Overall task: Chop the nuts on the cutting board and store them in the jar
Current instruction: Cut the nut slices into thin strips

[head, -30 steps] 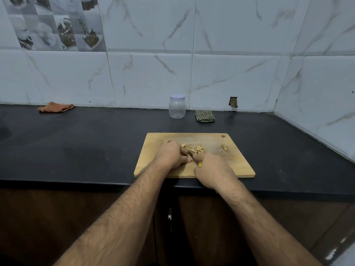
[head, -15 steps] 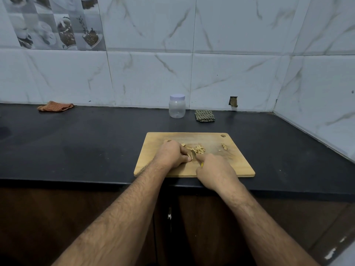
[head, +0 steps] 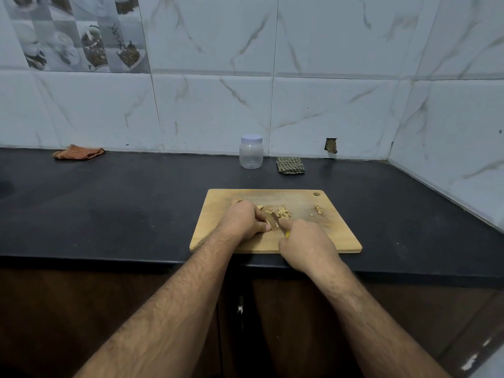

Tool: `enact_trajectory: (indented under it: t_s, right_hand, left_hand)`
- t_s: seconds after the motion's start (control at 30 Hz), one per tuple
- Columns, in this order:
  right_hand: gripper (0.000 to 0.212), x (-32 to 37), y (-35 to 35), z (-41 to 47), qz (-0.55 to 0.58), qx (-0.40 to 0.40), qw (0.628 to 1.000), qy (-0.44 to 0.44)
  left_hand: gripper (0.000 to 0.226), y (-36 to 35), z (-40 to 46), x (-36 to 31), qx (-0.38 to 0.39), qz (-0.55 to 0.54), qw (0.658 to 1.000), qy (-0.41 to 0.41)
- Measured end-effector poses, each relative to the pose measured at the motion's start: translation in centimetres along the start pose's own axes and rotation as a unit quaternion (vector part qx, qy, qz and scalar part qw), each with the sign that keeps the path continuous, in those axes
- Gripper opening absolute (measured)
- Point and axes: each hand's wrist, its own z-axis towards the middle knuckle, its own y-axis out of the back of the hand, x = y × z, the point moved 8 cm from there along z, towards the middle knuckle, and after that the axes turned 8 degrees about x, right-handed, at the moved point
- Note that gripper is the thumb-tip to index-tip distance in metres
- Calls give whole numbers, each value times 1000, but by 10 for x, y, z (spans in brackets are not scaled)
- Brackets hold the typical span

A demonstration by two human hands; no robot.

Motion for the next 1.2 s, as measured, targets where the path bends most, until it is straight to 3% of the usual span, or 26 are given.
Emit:
enact_trajectory:
  t_s: [0.8, 1.2]
  right_hand:
    - [53, 16, -8, 8, -34, 44, 998, 2]
    - [64, 13, -10, -4, -40, 48, 998, -6]
  left_hand:
    - [23, -3, 5, 5, 14, -20, 1000, 15]
    - [22, 0, 2, -1, 5, 8, 1000, 21]
